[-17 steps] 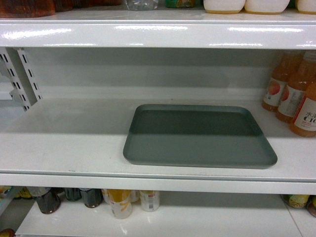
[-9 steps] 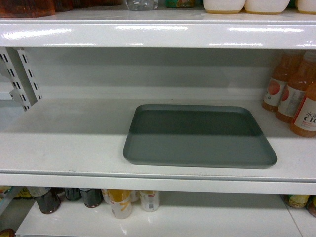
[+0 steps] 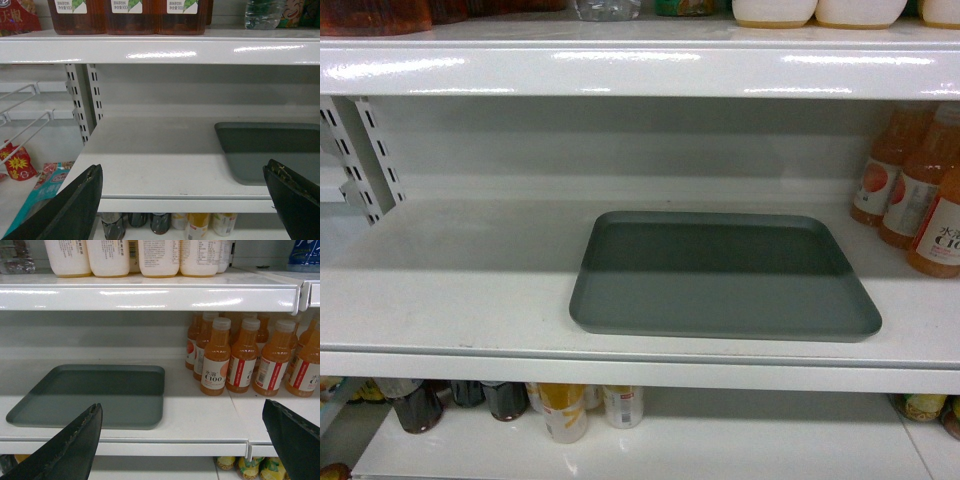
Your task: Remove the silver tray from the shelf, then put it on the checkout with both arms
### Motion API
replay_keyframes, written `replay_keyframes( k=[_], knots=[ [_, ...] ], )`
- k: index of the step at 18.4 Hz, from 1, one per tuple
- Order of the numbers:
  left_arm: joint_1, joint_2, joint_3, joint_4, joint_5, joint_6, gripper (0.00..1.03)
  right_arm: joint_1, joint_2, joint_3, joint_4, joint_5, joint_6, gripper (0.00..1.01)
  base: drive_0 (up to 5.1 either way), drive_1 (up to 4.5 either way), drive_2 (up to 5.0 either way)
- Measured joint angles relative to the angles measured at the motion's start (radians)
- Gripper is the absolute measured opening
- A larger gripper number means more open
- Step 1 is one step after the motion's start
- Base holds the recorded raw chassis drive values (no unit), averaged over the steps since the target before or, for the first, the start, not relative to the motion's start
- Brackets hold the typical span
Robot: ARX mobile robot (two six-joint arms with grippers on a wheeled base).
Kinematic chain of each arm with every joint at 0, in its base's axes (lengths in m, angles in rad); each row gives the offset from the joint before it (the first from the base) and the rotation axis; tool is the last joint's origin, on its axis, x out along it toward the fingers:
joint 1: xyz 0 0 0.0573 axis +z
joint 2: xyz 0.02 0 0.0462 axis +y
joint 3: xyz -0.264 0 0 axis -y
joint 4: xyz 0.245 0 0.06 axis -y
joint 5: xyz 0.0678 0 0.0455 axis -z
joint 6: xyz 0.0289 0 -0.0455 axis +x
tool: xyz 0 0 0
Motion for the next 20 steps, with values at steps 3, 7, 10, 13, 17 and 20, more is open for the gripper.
replay_keyframes(
  k=[3, 7, 10, 13, 17, 20],
  knots=[
    [0.000, 0.000, 0.000, 0.000, 0.000, 0.000, 0.98, 0.000, 0.000, 0.000, 0.000, 0.000, 0.000, 0.98, 0.0, 0.00, 0.0],
    [0.000, 0.000, 0.000, 0.000, 0.000, 0.000, 0.98, 0.000, 0.000, 0.000, 0.000, 0.000, 0.000, 0.98, 0.0, 0.00, 0.0],
    [0.000, 0.000, 0.000, 0.000, 0.000, 0.000, 0.98, 0.000, 0.000, 0.000, 0.000, 0.000, 0.000, 0.98, 0.0, 0.00, 0.0],
    [0.000, 0.000, 0.000, 0.000, 0.000, 0.000, 0.98, 0.000, 0.000, 0.000, 0.000, 0.000, 0.000, 0.98, 0.0, 0.00, 0.0],
    [0.000, 0.000, 0.000, 0.000, 0.000, 0.000, 0.98, 0.000, 0.000, 0.000, 0.000, 0.000, 0.000, 0.98, 0.0, 0.00, 0.0],
    [0.000, 0.000, 0.000, 0.000, 0.000, 0.000, 0.98, 0.000, 0.000, 0.000, 0.000, 0.000, 0.000, 0.98, 0.0, 0.00, 0.0]
  ],
)
